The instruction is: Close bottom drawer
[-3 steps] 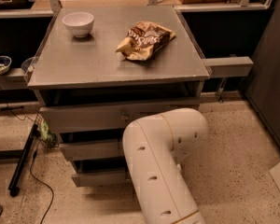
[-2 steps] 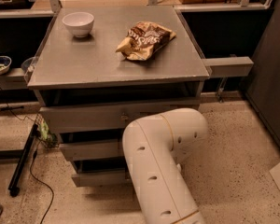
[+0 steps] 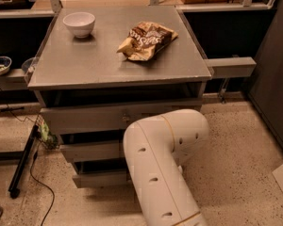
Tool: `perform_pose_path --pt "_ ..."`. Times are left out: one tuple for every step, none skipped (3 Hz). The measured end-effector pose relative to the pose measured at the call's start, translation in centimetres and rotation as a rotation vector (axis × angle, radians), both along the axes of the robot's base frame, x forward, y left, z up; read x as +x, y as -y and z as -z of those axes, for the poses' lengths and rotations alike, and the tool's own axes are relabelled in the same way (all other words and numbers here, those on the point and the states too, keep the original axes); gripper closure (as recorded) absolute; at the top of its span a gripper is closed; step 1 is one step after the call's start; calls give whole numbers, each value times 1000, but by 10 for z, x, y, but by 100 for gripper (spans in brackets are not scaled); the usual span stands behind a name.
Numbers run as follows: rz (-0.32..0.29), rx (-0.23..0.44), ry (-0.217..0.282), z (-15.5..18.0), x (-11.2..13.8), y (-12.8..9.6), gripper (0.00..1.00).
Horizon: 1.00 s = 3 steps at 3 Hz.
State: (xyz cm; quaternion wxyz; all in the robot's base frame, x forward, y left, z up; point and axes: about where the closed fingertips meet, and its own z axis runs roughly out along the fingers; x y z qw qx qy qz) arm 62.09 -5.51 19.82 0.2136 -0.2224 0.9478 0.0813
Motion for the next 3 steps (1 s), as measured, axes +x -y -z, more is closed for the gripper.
perform_pose_path --pt "0 0 0 0 0 0 0" --pt "0 0 0 0 0 0 0" --pt "0 0 0 0 0 0 17"
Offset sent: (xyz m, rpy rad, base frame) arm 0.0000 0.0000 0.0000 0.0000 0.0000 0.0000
